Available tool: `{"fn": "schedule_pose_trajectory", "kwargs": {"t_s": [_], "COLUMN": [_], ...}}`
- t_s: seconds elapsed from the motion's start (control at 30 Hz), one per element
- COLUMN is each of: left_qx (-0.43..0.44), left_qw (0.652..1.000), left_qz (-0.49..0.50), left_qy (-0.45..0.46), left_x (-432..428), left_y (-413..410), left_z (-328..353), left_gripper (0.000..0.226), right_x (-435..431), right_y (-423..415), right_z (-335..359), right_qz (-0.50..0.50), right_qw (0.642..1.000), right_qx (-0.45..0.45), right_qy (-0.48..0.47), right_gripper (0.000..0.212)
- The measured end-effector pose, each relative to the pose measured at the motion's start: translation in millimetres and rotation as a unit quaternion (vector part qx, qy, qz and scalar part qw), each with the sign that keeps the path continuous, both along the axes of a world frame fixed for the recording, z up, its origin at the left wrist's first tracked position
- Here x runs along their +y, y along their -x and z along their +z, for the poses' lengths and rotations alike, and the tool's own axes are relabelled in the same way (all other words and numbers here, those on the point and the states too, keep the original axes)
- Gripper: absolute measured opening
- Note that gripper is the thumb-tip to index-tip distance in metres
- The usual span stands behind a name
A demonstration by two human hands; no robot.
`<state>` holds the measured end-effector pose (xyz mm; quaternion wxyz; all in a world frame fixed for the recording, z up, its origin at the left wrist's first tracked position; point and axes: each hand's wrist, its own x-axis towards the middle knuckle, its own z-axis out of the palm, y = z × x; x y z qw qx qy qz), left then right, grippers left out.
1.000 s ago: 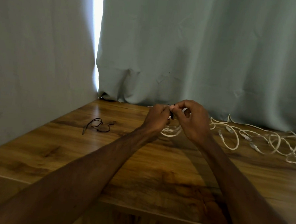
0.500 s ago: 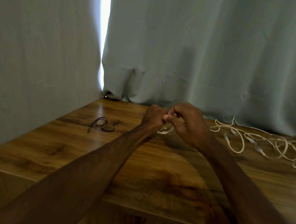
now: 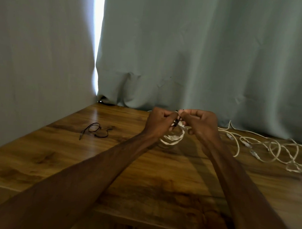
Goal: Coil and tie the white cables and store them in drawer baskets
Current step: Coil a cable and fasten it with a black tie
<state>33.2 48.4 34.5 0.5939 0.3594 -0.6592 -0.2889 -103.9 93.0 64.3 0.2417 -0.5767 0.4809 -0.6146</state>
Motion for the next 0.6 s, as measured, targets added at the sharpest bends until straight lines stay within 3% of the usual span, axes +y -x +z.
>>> {"fn": "schedule_pose_trajectory", "kwargs": {"t_s": [0.1,0.33,0.6], "left_qx": [0.03,0.063,0.063], "left_qw": [0.999,0.998,0.997], "left_qz": [-0.021,-0.029,-0.037], "left_qy": [0.004,0.008,0.024], "left_x": [5,7,0], "left_y": [-1,-3,-5], "left_z": [3,8,6], "left_gripper": [0.033,0.028,0.024], "right_x": [1,7,15], "right_y": [1,4,6], "right_z": [1,7,12], "right_qz": [0.008,0.066,0.111], "right_qw": [0.998,0.991,0.981], "right_qx": [-0.056,-0.102,-0.139], "right_qy": [-0.026,-0.052,-0.074], "right_gripper": [0.023,0.01,0.016]}}
